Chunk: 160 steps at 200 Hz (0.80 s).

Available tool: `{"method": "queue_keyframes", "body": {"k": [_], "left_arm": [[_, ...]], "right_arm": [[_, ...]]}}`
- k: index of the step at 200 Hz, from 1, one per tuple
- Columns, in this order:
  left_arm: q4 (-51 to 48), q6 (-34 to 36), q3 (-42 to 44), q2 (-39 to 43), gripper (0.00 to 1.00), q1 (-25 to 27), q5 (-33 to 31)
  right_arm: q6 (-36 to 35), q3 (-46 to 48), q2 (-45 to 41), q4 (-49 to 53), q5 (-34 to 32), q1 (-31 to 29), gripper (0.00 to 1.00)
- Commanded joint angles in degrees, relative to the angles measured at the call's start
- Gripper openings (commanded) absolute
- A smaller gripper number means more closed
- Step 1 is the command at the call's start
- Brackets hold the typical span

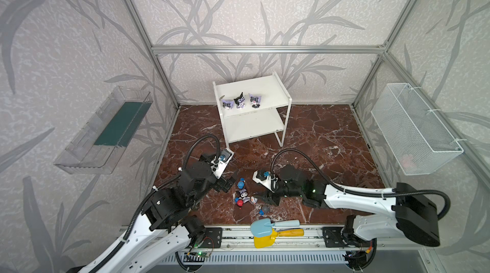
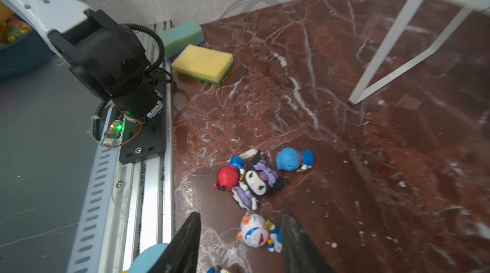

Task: Place and organize the plastic toys onto the shelf
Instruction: 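Open the right gripper and draw it back toward the floor figures, then grasp the purple-bowed figure from the floor pile with the right gripper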

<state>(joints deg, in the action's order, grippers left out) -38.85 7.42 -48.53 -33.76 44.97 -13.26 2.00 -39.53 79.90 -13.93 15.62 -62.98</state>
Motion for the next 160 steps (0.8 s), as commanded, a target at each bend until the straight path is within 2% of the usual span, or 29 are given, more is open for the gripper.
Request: {"method": "queue_keyframes", "body": {"k": [1, 24, 45, 60, 88, 99, 132, 160], "left_arm": [[1.2, -2.5, 0.0, 1.1, 0.99, -0.2, -1.5], [-3.4, -6.6, -2.5, 0.5, 0.99, -0.2, 0.4], [-10.3, -11.1, -5.8, -1.2, 0.99, -0.2, 3.8], [-15.6, -13.8, -8.4, -3.0, 0.99, -0.2, 5.0], [-19.2, -15.6, -11.4, -2.8, 0.99, -0.1, 10.4], [-20.5, -16.3, -12.9, -2.7, 0.99, -0.1, 10.7], [-24.0, -14.0, -16.1, -6.2, 0.99, -0.2, 15.7], [-22.9, -13.1, -15.8, -7.4, 0.99, -0.1, 18.1]], "right_arm": [[7.6, -6.2, 5.0, 2.5, 0.9, -0.4, 0.49], [10.4, -12.9, 10.6, 10.5, 0.9, -0.4, 0.49], [10.2, -20.8, 15.5, 21.8, 0.1, -0.3, 0.49], [10.4, -24.6, 18.8, 26.2, -0.1, -0.3, 0.49], [12.2, -27.8, 22.9, 29.7, 1.1, 0.2, 0.49], [12.7, -28.9, 24.2, 31.1, 1.3, 0.4, 0.49], [13.9, -29.6, 26.6, 31.9, 2.4, 0.6, 0.49], [14.4, -30.7, 28.4, 32.1, 2.6, 1.0, 0.49]]}}
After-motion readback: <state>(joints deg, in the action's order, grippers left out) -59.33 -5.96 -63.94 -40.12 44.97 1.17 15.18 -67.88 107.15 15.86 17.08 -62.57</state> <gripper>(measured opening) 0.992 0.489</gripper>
